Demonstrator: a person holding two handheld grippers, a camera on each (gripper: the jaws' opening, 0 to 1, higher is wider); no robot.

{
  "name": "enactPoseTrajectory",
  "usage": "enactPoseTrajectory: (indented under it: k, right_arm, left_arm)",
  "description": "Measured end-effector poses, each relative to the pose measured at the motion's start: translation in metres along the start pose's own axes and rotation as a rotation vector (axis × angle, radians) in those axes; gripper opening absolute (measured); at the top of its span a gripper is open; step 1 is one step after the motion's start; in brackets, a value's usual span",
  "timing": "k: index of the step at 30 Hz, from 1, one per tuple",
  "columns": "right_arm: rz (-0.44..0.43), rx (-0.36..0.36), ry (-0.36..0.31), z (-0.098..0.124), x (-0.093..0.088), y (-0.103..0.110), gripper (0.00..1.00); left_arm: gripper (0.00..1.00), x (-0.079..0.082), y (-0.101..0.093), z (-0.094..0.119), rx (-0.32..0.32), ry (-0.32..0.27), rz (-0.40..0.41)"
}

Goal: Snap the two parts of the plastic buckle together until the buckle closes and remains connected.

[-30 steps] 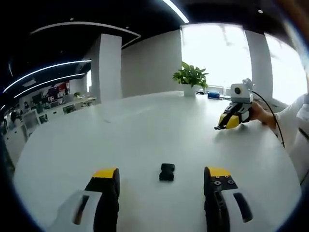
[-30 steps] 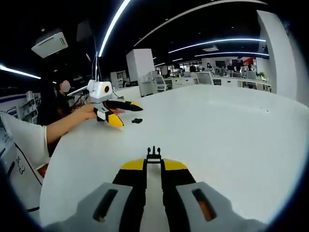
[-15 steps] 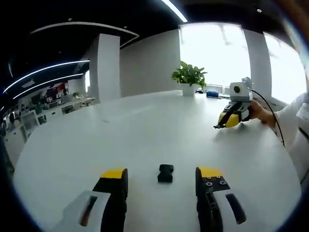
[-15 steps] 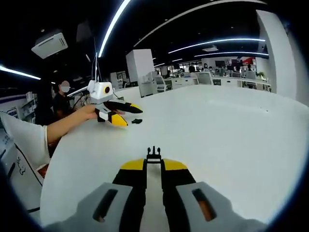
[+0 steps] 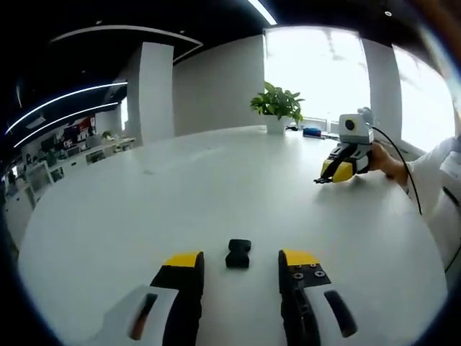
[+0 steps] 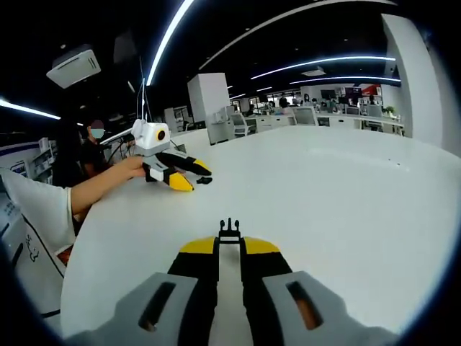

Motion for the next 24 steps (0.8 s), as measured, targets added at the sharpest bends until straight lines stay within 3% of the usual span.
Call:
enactPoseTrajectory:
  k: [6, 24]
  right_arm:
    - [-0.004, 0.004, 0.005, -0.0011, -0.001, -0.0002, 0.1]
    - [-0.002, 0.001, 0.005, -0.0006, -0.0003, -0.0012, 0.1]
  left_arm:
    - [0.3, -0.0003, 0.0008, 0.0029, 0.003, 0.0, -0.003]
    - [0.21, -0.0004, 0.0005, 0.0046, 0.0, -0.003, 0.001]
Point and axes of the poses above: the point that each gripper's makers call its tool centre point, and the gripper's own axes: z roughly backward along the fingers, y roughly to its left, x roughly out of its top, the point moved 6 cm from there along z, roughly backward along the fingers, and after that the axes turned 1 degree about -z, right-handed, at the moved point
